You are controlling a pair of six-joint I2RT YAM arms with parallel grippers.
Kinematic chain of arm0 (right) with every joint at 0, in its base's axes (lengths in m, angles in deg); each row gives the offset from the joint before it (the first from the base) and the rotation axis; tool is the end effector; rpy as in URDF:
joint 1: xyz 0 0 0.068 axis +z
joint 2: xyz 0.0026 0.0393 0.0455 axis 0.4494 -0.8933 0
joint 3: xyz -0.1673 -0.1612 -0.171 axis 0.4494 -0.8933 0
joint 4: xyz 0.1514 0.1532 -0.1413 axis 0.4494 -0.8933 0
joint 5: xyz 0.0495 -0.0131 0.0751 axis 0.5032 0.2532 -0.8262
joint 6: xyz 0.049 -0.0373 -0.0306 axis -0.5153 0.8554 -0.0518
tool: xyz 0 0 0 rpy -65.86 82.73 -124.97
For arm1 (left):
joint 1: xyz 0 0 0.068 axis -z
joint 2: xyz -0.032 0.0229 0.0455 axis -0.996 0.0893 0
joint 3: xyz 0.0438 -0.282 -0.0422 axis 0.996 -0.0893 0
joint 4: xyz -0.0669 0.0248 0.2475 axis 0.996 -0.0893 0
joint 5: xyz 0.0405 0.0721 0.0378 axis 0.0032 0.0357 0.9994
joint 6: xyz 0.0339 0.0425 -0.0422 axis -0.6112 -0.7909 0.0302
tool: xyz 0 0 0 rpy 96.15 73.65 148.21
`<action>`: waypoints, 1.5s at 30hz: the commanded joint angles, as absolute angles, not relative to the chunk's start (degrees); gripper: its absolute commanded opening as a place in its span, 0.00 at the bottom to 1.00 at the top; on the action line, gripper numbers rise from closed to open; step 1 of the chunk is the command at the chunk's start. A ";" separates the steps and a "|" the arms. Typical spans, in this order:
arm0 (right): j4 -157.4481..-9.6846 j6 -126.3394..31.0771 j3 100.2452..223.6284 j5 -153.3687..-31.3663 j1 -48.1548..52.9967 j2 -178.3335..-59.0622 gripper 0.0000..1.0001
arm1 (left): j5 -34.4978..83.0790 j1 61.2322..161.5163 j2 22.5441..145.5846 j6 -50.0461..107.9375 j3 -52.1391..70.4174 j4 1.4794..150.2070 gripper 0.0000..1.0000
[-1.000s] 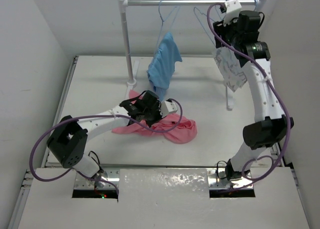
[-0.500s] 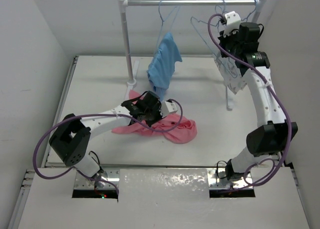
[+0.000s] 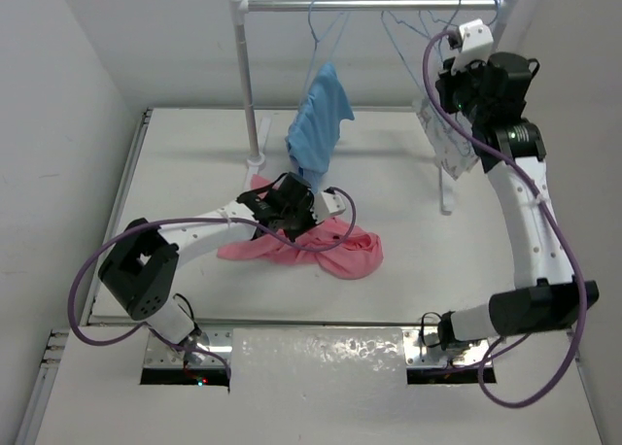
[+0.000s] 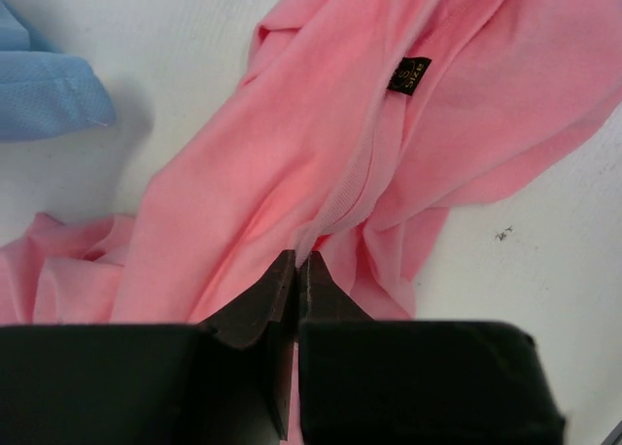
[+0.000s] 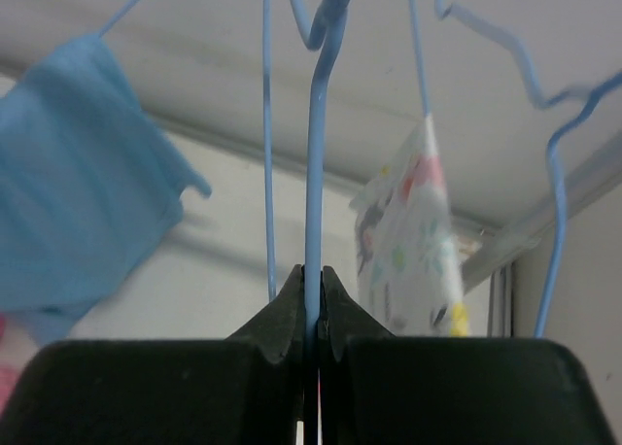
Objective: Place the t-shirt on the hanger
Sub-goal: Pick up the hanger from the clothesline, then place the T-shirt on the hanger.
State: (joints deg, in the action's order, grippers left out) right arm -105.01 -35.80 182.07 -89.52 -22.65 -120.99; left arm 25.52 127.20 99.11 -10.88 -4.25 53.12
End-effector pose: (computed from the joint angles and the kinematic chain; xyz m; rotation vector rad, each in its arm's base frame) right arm 0.3364 0.0285 0.4804 -0.1985 1.7275 0.0604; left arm 0.2450 -0.2323 0.2160 1.4817 2.0033 -0.2562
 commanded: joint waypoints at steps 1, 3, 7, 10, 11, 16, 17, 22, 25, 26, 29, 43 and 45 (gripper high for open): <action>-103.20 -38.96 172.23 -92.45 -21.61 -112.26 0.00 | 25.26 126.45 98.92 -11.46 -0.81 53.44 0.00; -102.22 -43.07 166.40 -95.17 -21.43 -105.16 0.00 | 24.65 126.27 99.10 -11.99 0.69 51.60 0.00; -96.87 -50.74 147.45 -102.99 -20.38 -93.10 0.00 | 25.08 126.10 99.71 -12.34 3.76 48.61 0.00; -97.82 -53.29 135.99 -105.55 -18.54 -84.13 0.00 | 25.34 125.83 99.80 -11.99 3.42 48.69 0.00; -98.26 -53.73 133.44 -105.99 -18.10 -82.11 0.00 | 25.52 125.83 99.89 -11.82 3.33 48.69 0.00; -101.77 -57.51 120.43 -110.47 -16.52 -71.66 0.00 | 27.27 125.57 101.21 -11.46 4.47 48.43 0.00; -102.82 -57.60 119.88 -110.04 -16.34 -70.67 0.00 | 28.32 125.57 101.38 -11.38 4.56 48.78 0.00; -112.12 -54.44 120.93 -109.68 -16.16 -68.38 0.00 | 30.71 121.88 105.07 -10.24 6.57 49.57 0.00; -114.69 -51.72 120.41 -111.79 -16.16 -68.38 0.00 | 28.52 120.56 106.22 -10.32 7.02 50.62 0.00; -114.70 -50.76 119.88 -112.58 -15.99 -68.38 0.00 | 27.46 120.56 106.22 -10.49 7.11 50.80 0.00; -114.79 -48.56 118.12 -114.95 -14.93 -69.43 0.00 | 24.99 120.47 106.22 -11.20 8.16 50.62 0.00; -109.16 -45.65 120.93 -106.18 -4.29 -81.64 0.00 | 21.57 120.47 103.58 -13.48 6.50 50.89 0.00; -110.21 -44.77 122.42 -105.04 -4.03 -81.56 0.00 | 21.48 120.47 102.44 -14.01 5.18 51.32 0.00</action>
